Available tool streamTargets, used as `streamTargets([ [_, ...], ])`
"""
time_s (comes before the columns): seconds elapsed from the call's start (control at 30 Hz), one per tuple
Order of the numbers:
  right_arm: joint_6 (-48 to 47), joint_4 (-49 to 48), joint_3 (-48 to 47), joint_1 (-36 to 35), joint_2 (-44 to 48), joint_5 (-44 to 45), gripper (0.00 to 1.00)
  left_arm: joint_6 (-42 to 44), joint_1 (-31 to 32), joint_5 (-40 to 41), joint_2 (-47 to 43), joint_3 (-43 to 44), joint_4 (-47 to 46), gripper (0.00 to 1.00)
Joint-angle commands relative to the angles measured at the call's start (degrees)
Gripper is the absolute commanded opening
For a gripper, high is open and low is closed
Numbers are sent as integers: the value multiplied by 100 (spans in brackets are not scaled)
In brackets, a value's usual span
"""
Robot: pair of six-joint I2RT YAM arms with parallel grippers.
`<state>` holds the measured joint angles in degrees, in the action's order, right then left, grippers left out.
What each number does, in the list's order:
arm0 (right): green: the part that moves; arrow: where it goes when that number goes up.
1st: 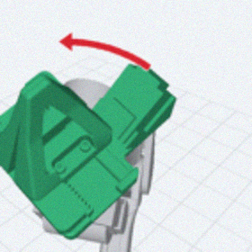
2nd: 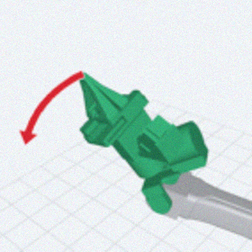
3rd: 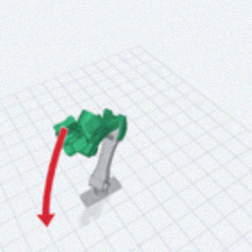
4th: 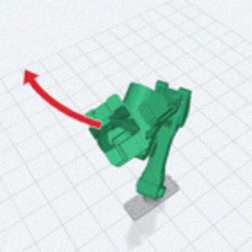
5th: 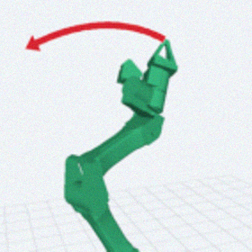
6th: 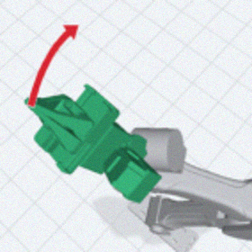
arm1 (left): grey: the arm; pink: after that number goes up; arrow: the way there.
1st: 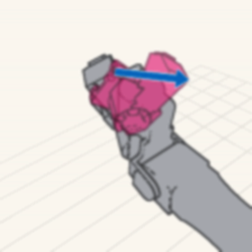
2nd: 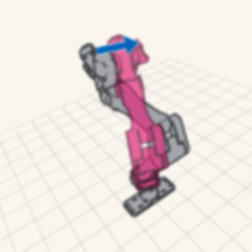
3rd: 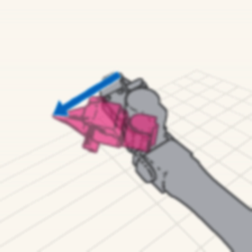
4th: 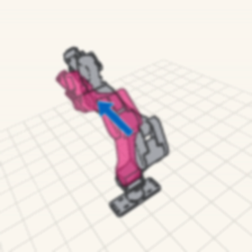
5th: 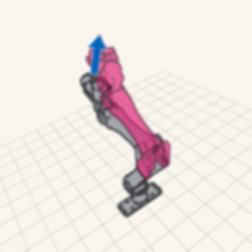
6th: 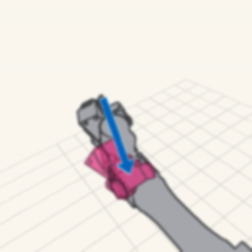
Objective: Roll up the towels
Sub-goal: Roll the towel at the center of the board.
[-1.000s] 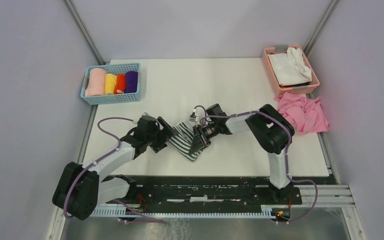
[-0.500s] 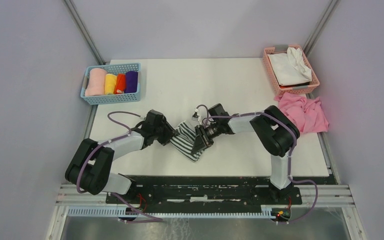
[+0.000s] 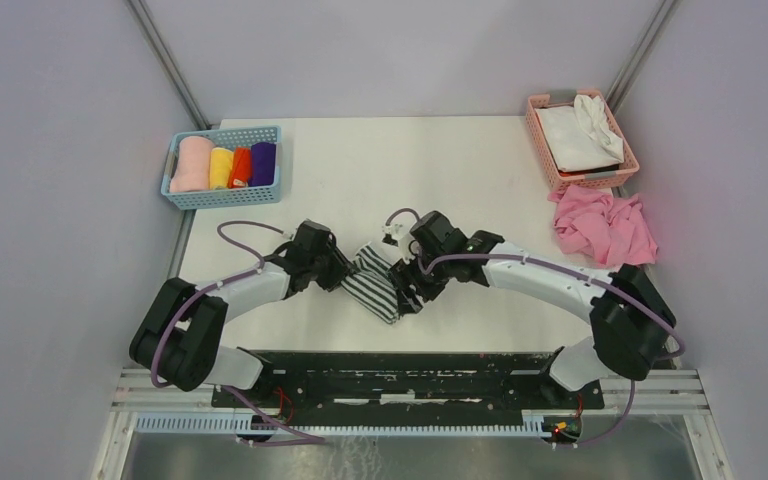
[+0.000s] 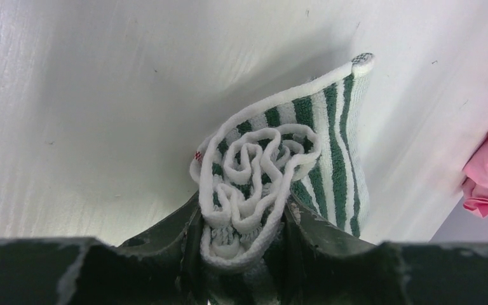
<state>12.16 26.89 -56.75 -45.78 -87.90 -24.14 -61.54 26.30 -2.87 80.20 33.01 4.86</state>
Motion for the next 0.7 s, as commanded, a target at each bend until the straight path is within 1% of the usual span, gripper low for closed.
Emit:
streamTargets([
  [0.0, -468, 806, -538, -860, 476, 2190, 80, 362, 74, 565, 47, 36, 699, 35],
  [0.03, -511, 804, -625, -1087, 487, 2511, 92, 363, 94, 588, 48, 53, 723, 35],
  [0.07, -545, 774, -714, -1326, 466, 2851, 99, 369, 111, 624, 48, 61, 749, 35],
  [0.23, -802, 499, -1122, -2146, 40, 4075, 100, 364, 171, 681, 54, 132, 838, 35],
  [0.4, -1009, 352, -1419, -2748, -682, 4961, 97, 330, 206, 732, 35, 162, 887, 35],
  [0.5, -990, 309, -1481, -3003, -1093, 5448, 92, 301, 211, 767, 41, 154, 885, 35],
  [0.6, -910, 379, -1464, -3165, -1469, 5787, 84, 276, 214, 819, 70, 117, 893, 35],
  [0.67, -776, 427, -1357, -3227, -1600, 5905, 74, 223, 208, 867, 82, 82, 885, 36],
])
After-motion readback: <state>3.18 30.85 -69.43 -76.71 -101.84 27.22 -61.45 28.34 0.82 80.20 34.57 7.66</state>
